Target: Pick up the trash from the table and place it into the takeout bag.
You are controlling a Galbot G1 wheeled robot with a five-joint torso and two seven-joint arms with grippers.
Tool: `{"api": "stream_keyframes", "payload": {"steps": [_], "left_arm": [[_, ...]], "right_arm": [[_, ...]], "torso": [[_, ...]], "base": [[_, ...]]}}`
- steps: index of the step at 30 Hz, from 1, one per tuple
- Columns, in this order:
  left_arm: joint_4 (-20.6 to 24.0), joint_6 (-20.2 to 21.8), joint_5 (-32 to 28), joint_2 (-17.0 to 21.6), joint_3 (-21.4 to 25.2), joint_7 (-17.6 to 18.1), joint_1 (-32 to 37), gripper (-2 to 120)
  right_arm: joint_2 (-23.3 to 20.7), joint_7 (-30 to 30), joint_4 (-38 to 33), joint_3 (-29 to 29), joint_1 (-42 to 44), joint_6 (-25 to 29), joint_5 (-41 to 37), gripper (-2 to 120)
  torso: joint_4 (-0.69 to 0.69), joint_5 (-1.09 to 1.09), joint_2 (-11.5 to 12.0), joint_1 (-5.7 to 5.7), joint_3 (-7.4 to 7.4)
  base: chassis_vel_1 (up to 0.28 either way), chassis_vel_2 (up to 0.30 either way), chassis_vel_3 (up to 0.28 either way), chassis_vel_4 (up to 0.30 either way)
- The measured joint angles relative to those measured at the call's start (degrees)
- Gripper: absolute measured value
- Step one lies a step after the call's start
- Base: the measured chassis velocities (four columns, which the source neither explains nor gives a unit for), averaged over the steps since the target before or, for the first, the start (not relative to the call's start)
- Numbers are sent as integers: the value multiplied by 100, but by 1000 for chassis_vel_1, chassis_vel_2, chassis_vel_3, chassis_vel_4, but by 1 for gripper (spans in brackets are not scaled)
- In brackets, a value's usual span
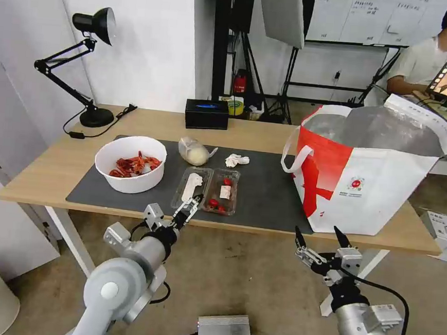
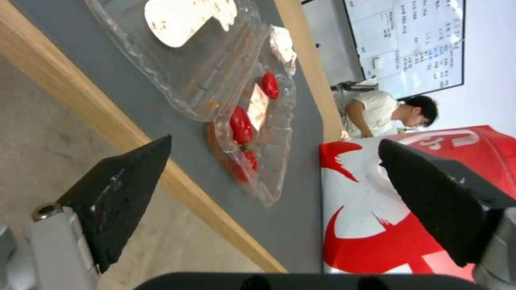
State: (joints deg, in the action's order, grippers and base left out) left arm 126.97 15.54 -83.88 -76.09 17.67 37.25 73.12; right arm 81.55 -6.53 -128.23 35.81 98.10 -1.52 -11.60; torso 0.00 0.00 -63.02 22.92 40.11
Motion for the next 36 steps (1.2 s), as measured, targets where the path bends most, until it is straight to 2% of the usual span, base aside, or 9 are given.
{"api": "stream_keyframes", "payload": {"steps": [18, 36], "left_arm": [[-375, -13, -207, -94, -175, 126, -419, 100], [-757, -121, -130, -281, -346, 223, -677, 100]], "right_arm": [[88, -9, 35, -54, -44, 7, 140, 100], [110, -5, 15, -26, -14, 13, 170, 100]], "torso": [[0, 0, 0, 0, 0], [0, 0, 0, 0, 0]], "base": [[0, 0, 0, 0], [0, 0, 0, 0]]}}
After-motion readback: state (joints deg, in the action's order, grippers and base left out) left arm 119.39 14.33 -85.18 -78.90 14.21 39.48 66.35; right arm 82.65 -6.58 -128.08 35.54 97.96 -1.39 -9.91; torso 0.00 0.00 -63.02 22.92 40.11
